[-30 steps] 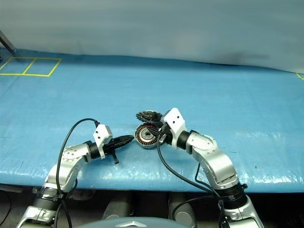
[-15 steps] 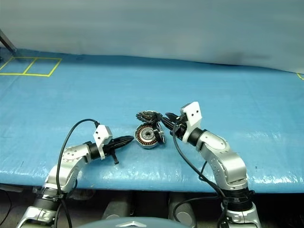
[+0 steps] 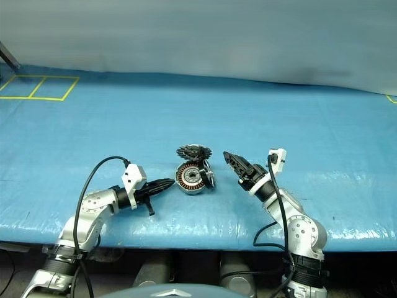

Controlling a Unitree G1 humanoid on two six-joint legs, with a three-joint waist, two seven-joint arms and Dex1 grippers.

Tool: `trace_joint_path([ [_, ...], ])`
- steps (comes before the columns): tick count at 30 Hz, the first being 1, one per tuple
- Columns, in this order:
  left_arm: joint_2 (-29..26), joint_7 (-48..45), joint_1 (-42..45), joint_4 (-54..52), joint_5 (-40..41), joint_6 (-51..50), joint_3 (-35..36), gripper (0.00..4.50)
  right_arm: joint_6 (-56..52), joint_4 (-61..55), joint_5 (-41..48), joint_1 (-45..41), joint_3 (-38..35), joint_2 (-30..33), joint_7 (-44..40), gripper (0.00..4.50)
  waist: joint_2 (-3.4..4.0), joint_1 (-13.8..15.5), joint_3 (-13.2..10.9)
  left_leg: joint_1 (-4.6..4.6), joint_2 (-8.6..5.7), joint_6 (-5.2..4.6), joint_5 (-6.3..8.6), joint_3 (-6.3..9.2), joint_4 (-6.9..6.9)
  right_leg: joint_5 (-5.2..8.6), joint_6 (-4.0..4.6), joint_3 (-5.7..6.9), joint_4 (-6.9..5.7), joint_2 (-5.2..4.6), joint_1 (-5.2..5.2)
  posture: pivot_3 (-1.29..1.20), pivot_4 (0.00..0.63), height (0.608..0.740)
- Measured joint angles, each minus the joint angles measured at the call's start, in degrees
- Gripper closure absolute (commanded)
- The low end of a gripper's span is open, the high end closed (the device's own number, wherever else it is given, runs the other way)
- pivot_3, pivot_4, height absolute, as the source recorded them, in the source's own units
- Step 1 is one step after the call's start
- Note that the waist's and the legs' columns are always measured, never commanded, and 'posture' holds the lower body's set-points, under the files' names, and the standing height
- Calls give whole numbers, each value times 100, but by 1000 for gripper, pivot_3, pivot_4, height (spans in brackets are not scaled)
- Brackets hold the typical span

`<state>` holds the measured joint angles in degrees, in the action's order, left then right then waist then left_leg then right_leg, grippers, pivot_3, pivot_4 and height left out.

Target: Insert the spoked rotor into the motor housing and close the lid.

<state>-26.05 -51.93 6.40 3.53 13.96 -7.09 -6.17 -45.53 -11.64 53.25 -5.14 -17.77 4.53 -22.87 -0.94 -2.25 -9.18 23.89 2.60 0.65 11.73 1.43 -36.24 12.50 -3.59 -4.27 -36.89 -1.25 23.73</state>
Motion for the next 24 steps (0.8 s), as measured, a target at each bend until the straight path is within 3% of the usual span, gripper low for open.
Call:
trace_joint_path([
  [1,-2,-4,0,0,-2,0,0,4500,-16,72,86,2,-66,-72,94,664,0,0,0,0,0,0,0,-1,2,0,0,-1,0,0,1,0,150,740],
  [9,-5,-13,4,1,-33,-2,0,4500,-151,211,660,250,-54,-397,402,664,1,-4,0,0,0,0,0,1,14,4,7,1,0,0,3,0,150,740],
  [24,-9,42,4,1,-45,-2,0,4500,-318,295,760,455,388,-450,473,664,2,-21,-1,-3,1,0,0,1,14,5,7,1,0,0,3,0,150,740],
])
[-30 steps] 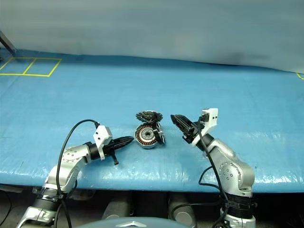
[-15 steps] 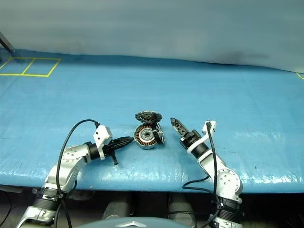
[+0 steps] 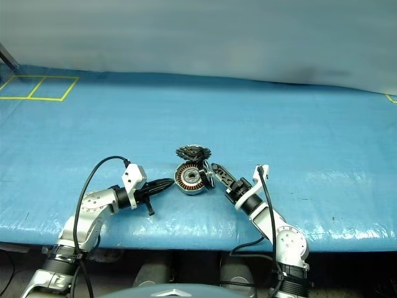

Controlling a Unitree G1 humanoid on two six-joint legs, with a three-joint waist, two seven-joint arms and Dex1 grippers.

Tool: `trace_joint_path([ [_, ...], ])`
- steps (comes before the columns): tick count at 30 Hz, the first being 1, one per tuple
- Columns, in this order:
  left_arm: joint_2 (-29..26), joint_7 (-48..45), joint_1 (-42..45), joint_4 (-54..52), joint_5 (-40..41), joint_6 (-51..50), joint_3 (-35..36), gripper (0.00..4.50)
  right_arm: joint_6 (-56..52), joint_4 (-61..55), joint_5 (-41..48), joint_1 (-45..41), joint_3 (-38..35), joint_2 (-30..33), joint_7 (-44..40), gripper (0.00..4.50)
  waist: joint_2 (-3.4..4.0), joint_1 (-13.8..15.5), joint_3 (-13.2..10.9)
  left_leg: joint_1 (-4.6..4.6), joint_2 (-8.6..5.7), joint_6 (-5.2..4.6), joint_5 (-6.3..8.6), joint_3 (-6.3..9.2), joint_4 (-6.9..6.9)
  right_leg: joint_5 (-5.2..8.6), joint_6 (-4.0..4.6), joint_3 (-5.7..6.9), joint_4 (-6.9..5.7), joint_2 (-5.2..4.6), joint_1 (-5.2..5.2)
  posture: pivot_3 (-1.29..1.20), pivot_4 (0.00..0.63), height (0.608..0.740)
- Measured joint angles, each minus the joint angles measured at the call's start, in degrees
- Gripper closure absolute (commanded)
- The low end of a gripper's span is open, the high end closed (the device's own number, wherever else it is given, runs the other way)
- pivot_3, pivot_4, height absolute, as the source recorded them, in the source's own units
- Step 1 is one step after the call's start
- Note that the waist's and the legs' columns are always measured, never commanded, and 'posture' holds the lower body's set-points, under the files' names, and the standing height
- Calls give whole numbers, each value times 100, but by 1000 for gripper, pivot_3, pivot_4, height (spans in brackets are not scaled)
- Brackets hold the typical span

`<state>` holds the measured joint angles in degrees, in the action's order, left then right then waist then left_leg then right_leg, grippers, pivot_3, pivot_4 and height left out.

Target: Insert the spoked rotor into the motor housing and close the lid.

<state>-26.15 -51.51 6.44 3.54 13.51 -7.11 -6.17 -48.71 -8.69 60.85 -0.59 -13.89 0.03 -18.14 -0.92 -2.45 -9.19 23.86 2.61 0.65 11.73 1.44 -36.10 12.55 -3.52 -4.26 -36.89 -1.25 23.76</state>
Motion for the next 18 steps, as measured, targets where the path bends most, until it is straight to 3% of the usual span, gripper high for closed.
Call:
trace_joint_path([
  [2,0,20,-1,0,-1,0,0,4500,-2,51,-35,-10,19,13,24,664,0,0,0,0,0,0,0,0,0,0,0,0,0,0,0,0,150,740],
  [5,0,25,-4,0,-1,0,0,4500,-6,80,-148,-10,139,57,38,1225,0,-2,0,-1,0,0,0,0,0,0,0,0,0,0,0,0,150,740],
  [11,0,28,-16,0,-1,-4,0,4500,-3,79,-258,-10,337,115,18,1225,0,-2,0,0,0,0,0,0,0,0,0,0,0,0,0,0,150,740],
  [18,1,34,-25,0,-3,-4,-1,4500,47,56,-322,-17,356,123,-53,3473,-1,-2,0,-1,0,0,0,0,0,0,0,0,0,0,-1,0,150,740],
])
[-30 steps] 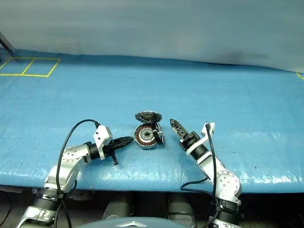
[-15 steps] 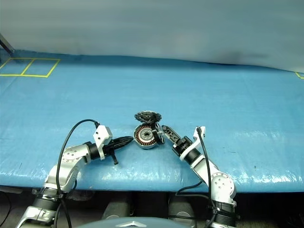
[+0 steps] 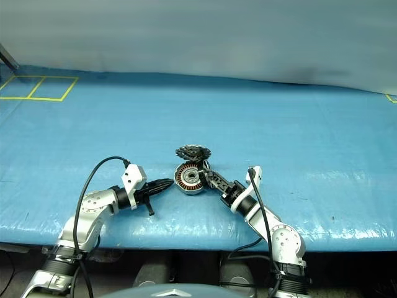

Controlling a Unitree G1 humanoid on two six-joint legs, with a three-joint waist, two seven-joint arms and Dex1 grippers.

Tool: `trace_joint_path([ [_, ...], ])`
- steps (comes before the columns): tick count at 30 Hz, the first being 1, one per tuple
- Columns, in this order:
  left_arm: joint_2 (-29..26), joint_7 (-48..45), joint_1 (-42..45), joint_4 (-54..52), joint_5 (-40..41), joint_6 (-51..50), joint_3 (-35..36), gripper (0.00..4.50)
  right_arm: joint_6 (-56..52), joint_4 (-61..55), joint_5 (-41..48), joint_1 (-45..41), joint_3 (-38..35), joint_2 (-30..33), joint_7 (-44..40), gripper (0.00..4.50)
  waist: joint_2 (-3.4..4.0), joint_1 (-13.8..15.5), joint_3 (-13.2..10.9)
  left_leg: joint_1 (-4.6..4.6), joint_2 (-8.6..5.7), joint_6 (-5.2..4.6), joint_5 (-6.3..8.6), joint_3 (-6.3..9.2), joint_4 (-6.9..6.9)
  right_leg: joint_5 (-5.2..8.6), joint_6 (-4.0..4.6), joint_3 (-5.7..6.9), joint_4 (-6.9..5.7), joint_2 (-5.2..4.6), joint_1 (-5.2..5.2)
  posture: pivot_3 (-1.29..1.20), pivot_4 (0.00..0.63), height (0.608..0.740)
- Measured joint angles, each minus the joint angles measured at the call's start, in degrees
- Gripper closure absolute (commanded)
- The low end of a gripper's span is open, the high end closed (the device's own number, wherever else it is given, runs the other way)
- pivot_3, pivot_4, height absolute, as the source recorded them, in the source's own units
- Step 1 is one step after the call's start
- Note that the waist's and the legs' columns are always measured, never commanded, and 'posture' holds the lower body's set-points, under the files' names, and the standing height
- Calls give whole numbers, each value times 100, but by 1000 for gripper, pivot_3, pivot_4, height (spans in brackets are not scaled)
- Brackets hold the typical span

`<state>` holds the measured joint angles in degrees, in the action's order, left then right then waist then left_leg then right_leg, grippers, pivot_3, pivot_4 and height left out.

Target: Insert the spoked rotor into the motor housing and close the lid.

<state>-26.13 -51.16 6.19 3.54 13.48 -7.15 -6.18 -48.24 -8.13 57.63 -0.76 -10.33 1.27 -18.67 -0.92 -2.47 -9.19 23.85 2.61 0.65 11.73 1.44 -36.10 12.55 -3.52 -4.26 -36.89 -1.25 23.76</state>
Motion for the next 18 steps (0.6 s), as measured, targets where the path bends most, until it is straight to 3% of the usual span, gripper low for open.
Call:
trace_joint_path([
  [3,1,6,-10,0,-2,0,-2,4500,23,-5,-18,-3,14,2,5,4170,0,0,0,0,0,0,0,-1,0,0,0,-1,0,-1,0,0,150,740],
  [18,8,53,-23,0,-4,0,-13,4500,62,-16,-50,-2,31,68,-45,4167,0,1,0,0,0,0,0,0,0,0,0,0,1,-1,0,0,150,740],
])
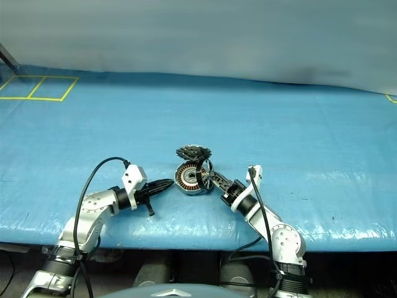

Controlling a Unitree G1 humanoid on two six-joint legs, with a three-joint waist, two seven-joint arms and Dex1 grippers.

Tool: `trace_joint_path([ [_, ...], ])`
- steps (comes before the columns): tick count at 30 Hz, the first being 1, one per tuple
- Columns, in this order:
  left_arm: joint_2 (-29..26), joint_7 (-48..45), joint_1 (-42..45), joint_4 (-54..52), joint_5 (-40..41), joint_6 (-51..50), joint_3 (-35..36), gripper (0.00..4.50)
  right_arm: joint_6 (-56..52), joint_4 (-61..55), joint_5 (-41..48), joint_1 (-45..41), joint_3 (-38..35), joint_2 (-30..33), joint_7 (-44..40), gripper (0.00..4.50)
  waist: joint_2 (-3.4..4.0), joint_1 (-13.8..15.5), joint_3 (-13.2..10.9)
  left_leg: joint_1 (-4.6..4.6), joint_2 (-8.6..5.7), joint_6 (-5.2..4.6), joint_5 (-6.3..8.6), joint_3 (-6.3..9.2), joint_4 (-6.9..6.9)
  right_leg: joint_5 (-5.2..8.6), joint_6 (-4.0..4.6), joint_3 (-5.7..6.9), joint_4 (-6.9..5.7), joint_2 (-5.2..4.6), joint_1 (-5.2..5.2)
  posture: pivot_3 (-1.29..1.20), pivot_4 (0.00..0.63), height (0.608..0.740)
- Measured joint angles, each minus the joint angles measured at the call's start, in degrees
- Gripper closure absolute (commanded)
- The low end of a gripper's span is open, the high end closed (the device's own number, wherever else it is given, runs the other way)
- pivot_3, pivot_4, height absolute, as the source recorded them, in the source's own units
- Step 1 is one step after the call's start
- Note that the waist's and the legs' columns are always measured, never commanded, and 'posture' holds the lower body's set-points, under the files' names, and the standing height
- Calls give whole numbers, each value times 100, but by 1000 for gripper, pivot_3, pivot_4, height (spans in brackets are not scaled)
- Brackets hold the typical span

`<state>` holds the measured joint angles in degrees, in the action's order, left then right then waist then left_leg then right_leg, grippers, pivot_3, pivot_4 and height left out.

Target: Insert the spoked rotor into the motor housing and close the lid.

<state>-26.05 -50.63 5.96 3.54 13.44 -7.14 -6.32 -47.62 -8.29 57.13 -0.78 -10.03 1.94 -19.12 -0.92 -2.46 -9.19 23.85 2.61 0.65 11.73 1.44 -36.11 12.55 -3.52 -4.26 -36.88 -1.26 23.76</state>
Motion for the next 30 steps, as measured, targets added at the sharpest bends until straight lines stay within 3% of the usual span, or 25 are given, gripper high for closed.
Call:
trace_joint_path([
  [7,2,10,-1,0,0,0,-6,4500,102,-214,2,39,-8,119,-125,4167,0,2,0,1,0,0,0,0,0,0,0,0,0,0,1,0,150,740],
  [15,1,12,-1,0,-2,0,-65,4500,170,-891,-112,153,198,662,-503,4167,1,2,0,0,0,0,0,0,0,0,0,0,-1,0,1,0,150,740],
  [23,0,12,0,12,-2,0,-90,4500,370,-1548,-1295,-44,1085,1595,-601,4167,0,9,0,1,-2,0,0,-1,-1,0,0,0,1,-1,2,0,150,740],
  [30,1,9,4,23,-2,1,-97,4500,373,-1689,-2125,-717,1705,1852,-503,4167,-1,23,0,2,-2,0,0,-2,-2,0,0,0,2,-1,2,0,150,740],
])
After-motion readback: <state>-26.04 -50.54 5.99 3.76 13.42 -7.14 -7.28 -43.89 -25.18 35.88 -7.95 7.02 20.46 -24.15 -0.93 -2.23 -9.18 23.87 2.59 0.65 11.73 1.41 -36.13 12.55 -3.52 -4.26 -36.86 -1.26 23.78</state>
